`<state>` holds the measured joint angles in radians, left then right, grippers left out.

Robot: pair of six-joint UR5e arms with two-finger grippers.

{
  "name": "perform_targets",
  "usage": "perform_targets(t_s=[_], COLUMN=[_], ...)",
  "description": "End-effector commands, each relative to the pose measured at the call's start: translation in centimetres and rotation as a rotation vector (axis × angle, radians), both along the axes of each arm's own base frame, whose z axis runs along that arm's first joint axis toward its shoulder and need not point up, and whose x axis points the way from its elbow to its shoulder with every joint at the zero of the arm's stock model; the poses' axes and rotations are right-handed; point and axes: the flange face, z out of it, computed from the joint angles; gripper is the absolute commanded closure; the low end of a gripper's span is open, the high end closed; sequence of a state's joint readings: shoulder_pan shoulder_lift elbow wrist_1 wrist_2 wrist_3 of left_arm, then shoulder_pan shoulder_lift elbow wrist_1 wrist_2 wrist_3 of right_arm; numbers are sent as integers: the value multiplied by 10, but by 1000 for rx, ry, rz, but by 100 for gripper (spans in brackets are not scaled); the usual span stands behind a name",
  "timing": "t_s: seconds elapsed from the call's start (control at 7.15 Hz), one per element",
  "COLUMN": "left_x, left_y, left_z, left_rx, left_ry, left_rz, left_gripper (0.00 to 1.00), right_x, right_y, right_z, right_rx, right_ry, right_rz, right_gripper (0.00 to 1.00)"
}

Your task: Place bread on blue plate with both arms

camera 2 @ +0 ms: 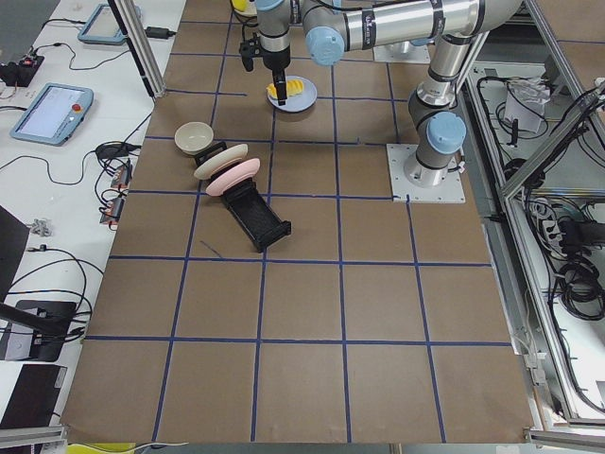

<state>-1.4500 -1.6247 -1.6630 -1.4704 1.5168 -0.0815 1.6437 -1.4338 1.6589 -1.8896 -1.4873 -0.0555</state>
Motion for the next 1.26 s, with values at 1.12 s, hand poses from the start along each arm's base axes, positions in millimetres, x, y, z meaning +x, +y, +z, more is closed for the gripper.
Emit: perform_targets(t_s=[1.12], left_x=[-61], left_y=[22], left_z=[7], left_rx=[-16], left_ry=[-74], left_rz=[-74], left_gripper=[0], right_x=[-50], right_y=[72], right_z=[93], right_rx=[159], right_ry=[78], right_rz=[-63], right_gripper=[0])
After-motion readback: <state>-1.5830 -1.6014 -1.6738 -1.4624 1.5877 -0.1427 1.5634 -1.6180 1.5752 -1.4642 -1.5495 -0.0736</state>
